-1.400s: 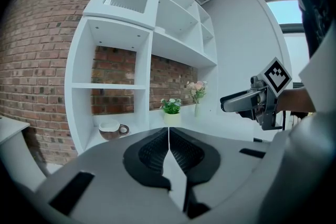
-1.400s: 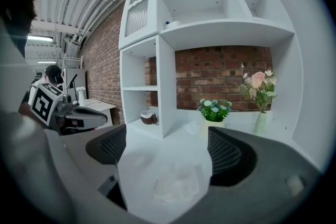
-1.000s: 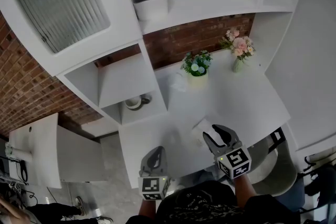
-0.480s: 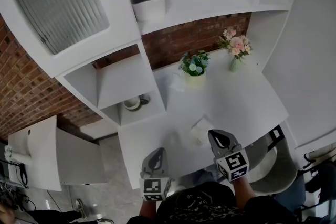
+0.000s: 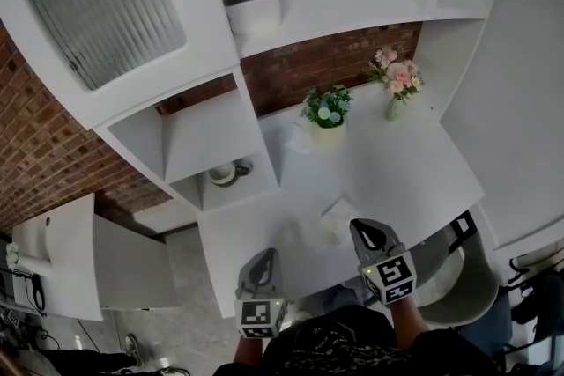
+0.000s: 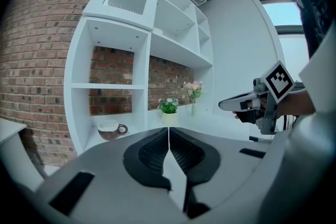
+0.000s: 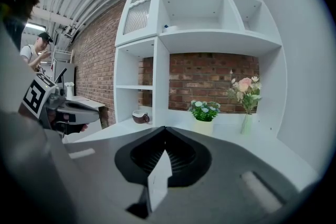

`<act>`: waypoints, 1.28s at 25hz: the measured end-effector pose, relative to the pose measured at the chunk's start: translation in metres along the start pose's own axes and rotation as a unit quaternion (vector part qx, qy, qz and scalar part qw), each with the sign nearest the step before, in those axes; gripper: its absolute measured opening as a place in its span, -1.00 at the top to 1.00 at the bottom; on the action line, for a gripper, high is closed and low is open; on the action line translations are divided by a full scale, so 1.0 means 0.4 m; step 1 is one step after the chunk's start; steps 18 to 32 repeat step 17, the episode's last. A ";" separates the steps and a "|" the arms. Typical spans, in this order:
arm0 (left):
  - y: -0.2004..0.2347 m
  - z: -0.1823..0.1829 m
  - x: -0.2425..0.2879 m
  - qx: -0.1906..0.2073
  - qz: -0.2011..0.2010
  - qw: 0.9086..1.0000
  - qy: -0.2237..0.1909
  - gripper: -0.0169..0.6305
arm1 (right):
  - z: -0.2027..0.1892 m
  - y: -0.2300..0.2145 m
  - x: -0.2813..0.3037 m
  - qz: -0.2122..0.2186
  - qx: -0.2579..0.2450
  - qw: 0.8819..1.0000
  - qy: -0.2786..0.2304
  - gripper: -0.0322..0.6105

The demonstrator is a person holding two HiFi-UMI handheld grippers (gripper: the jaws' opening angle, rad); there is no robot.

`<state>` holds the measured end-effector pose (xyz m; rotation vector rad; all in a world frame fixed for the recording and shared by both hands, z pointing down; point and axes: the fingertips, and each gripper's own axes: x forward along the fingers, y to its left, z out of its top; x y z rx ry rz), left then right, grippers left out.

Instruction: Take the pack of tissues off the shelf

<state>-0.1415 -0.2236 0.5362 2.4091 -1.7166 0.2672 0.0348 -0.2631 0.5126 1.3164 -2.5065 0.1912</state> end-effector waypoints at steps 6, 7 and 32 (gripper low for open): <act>0.014 -0.007 -0.002 -0.008 0.008 1.000 0.003 0.91 | 0.006 0.002 0.011 0.000 -0.010 1.000 -0.001 0.89; 0.014 -0.003 -0.001 -0.008 0.008 1.000 0.001 0.91 | 0.007 0.003 0.013 0.000 -0.010 1.000 -0.003 0.89; 0.023 -0.006 0.003 -0.010 0.003 1.000 0.004 0.91 | -0.010 0.012 0.024 0.002 -0.012 1.000 0.013 0.89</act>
